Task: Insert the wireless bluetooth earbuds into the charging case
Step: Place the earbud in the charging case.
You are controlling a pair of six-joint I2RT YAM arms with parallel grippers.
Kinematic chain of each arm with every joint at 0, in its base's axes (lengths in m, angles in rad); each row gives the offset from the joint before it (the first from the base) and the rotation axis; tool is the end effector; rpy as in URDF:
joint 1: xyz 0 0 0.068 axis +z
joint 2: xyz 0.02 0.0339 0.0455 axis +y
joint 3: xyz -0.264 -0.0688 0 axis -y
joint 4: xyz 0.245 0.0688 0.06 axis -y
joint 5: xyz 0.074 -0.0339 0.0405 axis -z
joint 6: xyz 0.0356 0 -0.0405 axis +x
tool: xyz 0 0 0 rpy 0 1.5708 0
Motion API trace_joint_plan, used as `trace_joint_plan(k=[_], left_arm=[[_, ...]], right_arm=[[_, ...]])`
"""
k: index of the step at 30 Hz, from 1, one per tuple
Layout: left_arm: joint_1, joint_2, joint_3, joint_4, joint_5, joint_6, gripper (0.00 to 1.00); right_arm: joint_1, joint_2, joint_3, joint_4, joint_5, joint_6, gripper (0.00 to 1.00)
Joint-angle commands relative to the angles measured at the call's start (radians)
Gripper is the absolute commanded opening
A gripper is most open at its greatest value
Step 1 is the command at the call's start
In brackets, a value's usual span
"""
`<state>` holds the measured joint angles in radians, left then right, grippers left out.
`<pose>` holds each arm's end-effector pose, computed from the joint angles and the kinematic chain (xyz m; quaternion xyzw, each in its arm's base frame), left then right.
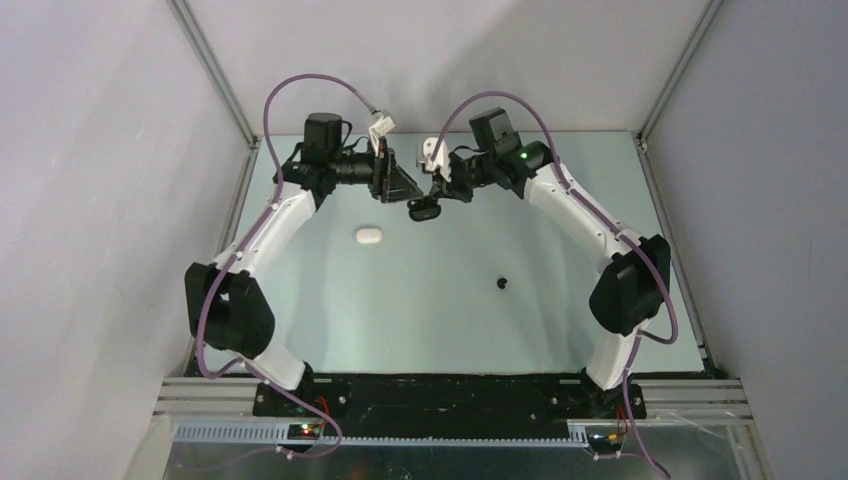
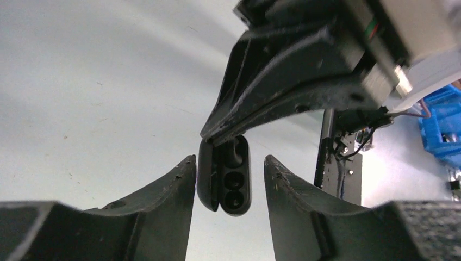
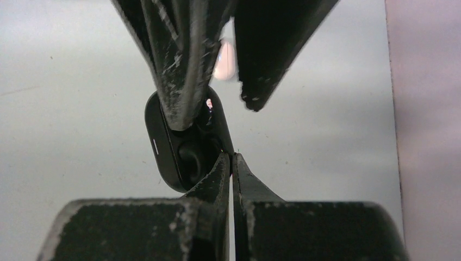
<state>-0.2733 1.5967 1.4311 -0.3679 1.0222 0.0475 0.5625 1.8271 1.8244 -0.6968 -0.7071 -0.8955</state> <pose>0.3366 -0.1259 0.3491 0.3603 0.7091 -0.4708 0.3817 0.3340 0.2379 0.3631 -0.6755 0.5370 0.2439 0.4424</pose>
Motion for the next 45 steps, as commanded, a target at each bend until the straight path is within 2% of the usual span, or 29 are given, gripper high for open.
trace_joint_plan(k=[1,7,16,28,34,38,45], left_arm=[[0.014,-0.056,0.053,0.011,-0.01,-0.095,0.55],[0.028,-0.061,0.037,0.013,-0.024,-0.12,0.55],[0.031,-0.042,0.006,0.009,0.01,-0.13,0.51],[0.035,-0.012,0.002,-0.004,0.034,-0.12,0.44],[0.035,0.005,0.008,-0.005,0.039,-0.118,0.35],[0.035,0.006,0.006,-0.004,0.01,-0.111,0.41],[0.035,0.011,0.005,-0.005,0.004,-0.107,0.39]], right_arm=[[0.039,-0.096,-0.051,0.092,0.09,-0.084,0.0],[0.069,-0.164,-0.153,0.222,0.175,-0.129,0.0],[0.1,-0.251,-0.319,0.414,0.204,-0.208,0.0],[0.106,-0.257,-0.329,0.461,0.221,-0.226,0.0],[0.105,-0.266,-0.345,0.461,0.225,-0.249,0.0],[0.107,-0.27,-0.349,0.464,0.218,-0.249,0.0],[0.111,-0.274,-0.351,0.465,0.213,-0.252,0.0]])
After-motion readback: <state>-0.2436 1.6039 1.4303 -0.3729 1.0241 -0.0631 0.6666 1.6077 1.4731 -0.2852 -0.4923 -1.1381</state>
